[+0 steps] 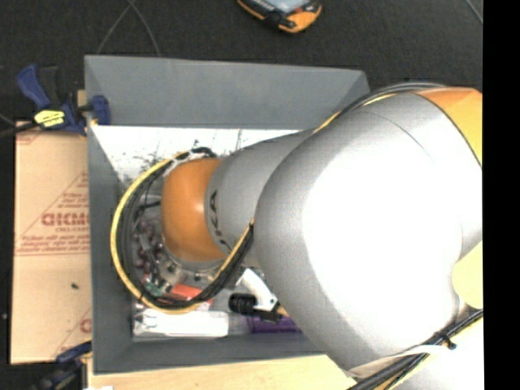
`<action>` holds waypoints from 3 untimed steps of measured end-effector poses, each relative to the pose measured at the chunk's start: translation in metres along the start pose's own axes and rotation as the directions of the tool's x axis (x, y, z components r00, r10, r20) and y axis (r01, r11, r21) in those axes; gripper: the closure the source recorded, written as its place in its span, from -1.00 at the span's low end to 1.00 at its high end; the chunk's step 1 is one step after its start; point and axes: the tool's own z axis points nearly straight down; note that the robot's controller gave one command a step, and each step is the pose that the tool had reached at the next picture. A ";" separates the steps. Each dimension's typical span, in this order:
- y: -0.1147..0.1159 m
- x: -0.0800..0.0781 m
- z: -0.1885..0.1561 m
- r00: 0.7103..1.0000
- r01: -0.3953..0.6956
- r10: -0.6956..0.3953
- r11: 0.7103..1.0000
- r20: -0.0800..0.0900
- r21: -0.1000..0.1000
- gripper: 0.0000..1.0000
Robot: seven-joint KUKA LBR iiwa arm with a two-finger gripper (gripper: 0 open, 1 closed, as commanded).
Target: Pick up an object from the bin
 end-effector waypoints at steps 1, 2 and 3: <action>0.000 0.000 -0.002 1.000 0.000 0.000 1.000 0.001 -0.002 1.00; 0.001 -0.001 -0.005 1.000 0.001 -0.001 1.000 0.003 -0.005 1.00; 0.000 -0.003 -0.018 1.000 0.000 0.000 1.000 0.006 -0.006 1.00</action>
Offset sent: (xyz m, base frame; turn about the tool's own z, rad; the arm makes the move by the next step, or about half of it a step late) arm 0.0002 0.0001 0.0064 0.0001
